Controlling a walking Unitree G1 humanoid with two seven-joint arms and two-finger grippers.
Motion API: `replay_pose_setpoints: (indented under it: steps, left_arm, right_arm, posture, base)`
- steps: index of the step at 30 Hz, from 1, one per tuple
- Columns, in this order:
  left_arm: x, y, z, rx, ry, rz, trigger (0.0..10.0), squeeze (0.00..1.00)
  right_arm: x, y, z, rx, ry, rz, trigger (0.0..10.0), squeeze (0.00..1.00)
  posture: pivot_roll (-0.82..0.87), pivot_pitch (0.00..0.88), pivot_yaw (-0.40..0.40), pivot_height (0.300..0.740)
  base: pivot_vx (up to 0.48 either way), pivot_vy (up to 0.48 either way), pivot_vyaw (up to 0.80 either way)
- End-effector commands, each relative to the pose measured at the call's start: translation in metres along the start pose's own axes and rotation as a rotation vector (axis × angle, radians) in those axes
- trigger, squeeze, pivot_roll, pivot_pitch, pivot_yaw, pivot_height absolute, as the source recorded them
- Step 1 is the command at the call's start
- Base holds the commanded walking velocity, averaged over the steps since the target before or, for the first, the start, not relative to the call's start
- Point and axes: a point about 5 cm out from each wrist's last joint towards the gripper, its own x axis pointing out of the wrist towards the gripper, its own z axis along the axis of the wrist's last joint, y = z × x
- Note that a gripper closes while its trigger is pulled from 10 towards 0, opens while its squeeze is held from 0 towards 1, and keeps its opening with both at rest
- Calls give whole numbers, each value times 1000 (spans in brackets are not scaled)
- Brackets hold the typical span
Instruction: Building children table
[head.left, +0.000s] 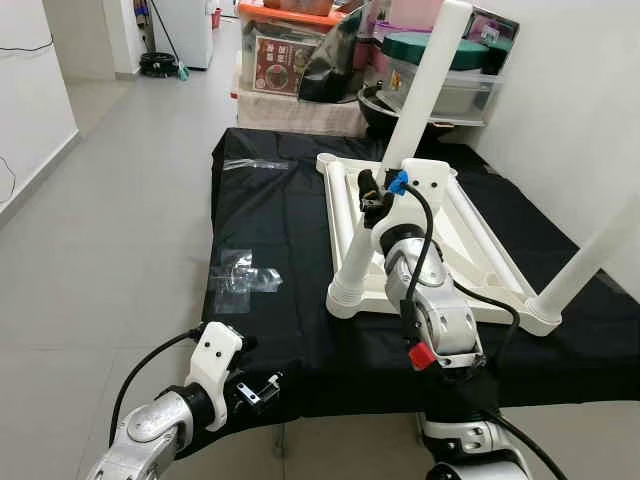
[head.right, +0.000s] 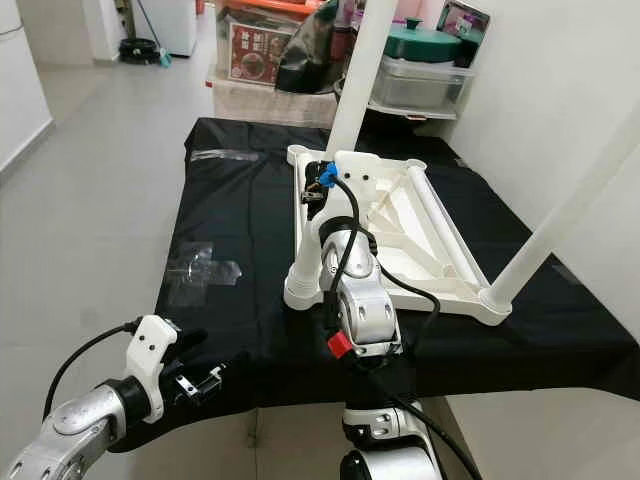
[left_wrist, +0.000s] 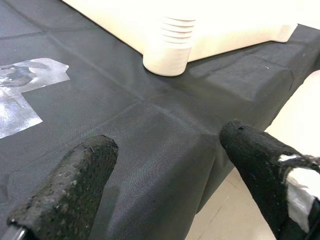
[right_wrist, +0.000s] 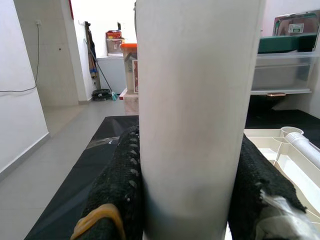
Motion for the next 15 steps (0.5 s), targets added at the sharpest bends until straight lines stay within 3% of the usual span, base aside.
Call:
replay_pose_setpoints:
  steps: [1, 15]
  left_arm:
    - [2, -2, -5, -2, 17, -11, 10000, 0]
    - [2, -2, -5, 0, 19, -14, 10000, 0]
  right_arm:
    - [-3, -7, -24, -22, 111, -23, 10000, 0]
    - [-3, -7, -22, -23, 100, -23, 10000, 0]
  posture:
    - [28, 0, -132, 740]
    - [25, 0, -126, 740]
  base:
    - [0, 0, 0]
    - [0, 0, 0]
